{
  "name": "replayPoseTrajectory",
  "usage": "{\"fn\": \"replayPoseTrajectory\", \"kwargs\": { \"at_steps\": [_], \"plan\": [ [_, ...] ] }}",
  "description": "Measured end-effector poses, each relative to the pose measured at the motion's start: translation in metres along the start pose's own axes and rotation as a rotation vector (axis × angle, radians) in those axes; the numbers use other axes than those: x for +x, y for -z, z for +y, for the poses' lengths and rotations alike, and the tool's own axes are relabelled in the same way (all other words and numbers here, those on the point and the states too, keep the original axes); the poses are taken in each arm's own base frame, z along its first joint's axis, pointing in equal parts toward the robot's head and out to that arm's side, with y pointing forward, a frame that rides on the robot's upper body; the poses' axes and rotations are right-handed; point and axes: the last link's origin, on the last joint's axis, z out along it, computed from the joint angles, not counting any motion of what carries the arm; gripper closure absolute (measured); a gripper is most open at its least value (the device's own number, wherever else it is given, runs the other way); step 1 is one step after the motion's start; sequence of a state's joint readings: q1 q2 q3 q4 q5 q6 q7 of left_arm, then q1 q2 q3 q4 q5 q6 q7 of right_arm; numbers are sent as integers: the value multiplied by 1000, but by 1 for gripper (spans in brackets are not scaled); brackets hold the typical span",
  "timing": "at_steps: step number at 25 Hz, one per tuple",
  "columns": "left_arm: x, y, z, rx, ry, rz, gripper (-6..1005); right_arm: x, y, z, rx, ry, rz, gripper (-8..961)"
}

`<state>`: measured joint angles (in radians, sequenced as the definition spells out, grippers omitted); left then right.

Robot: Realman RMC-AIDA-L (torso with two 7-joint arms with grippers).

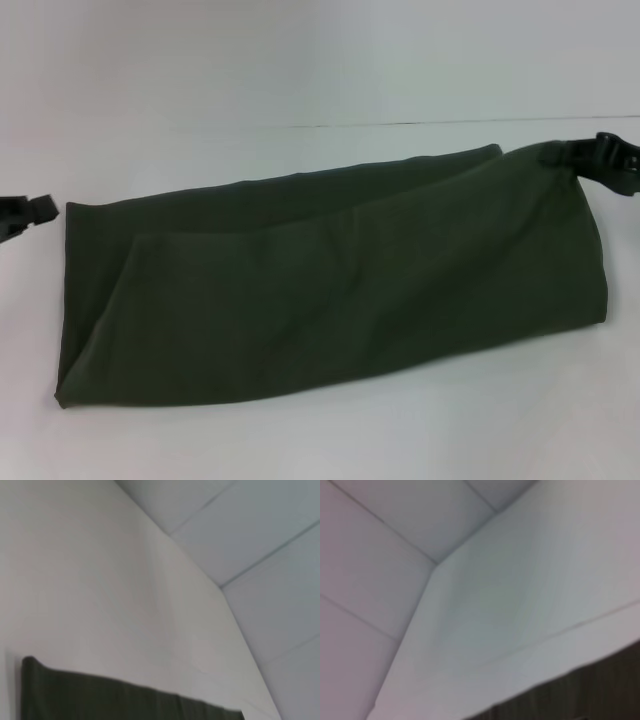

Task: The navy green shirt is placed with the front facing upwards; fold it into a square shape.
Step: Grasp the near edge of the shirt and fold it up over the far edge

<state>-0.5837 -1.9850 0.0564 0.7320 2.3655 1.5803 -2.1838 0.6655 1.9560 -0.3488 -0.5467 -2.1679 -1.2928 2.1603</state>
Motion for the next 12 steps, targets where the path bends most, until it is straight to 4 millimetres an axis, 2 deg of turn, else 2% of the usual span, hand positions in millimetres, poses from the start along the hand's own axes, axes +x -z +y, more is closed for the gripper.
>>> {"fn": "replayPoseTrajectory", "kwargs": {
  "at_steps": [6,12],
  "plan": [
    [-3,-17,-2,15,-8,-6,926,3,-13,1,21,12,-8,896],
    [-8,-25,3,17,-52,-91,886,5,-15,1,22,12,-3,896]
  ]
}}
